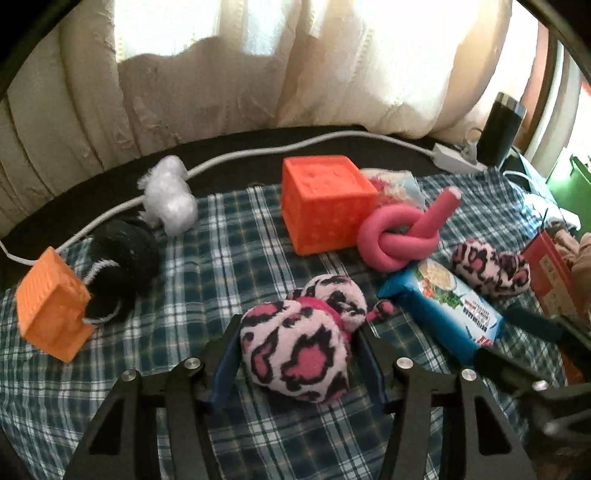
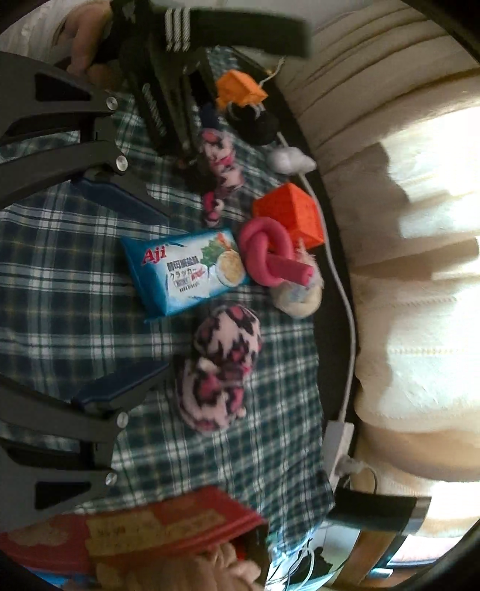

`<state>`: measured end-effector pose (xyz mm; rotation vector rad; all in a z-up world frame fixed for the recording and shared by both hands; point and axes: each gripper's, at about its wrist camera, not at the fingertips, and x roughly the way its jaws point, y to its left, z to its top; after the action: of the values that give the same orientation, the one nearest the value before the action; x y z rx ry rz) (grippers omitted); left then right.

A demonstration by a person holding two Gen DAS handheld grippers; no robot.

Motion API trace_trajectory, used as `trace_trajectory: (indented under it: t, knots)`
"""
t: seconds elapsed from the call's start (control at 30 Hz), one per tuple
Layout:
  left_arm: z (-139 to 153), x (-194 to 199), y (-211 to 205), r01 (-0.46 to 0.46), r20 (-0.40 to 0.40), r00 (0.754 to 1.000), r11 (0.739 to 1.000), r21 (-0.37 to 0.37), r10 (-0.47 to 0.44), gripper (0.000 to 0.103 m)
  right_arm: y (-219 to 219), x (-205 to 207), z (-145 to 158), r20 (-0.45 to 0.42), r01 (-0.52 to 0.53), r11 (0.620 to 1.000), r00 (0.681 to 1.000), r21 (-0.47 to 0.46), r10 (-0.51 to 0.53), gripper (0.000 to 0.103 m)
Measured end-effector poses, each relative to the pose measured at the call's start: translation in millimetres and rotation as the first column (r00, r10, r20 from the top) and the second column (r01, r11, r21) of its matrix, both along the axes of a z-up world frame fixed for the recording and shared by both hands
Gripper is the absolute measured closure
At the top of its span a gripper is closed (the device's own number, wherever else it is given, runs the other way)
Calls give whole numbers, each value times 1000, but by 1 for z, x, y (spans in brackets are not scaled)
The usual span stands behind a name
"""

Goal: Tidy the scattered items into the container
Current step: 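Grasp the leopard-print plush with the left gripper while the right grasps the blue Aji packet, then carry the blue packet into the red tin and open the right gripper while the left carries the plush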

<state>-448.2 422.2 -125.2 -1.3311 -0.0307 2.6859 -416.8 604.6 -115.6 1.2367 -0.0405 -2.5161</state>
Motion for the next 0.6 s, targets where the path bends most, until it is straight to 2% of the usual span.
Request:
trace_trajectory:
  t: [0.23,0.27,0.3,0.33,0.37,0.6]
  knots:
    - [12,4,-1,-3,-37,999,1000,15,4,44,-16,-10,-9,-4,-17,998,1000,64,17,25]
    - [12,4,-1,-2,-36,999,1000,15,3,44,-16,-10,-9,-9,-14,997,1000,71,14,28]
    - [12,4,-1,-2,-36,999,1000,14,2,44,-17,-10,-9,-16,-9,997,1000,81,10,41]
    - [11,4,-1,-1,-35,999,1000,13,2,44,-17,-9,-8,-21,-7,996,1000,90,9,49]
    - [11,4,-1,-1,-34,999,1000,13,2,44,-16,-8,-7,-20,-7,997,1000,83,8,52]
    - [15,7,1,-1,-51,999,1000,12,2,44,1,10,7,-52,25,999,998,26,-24,54]
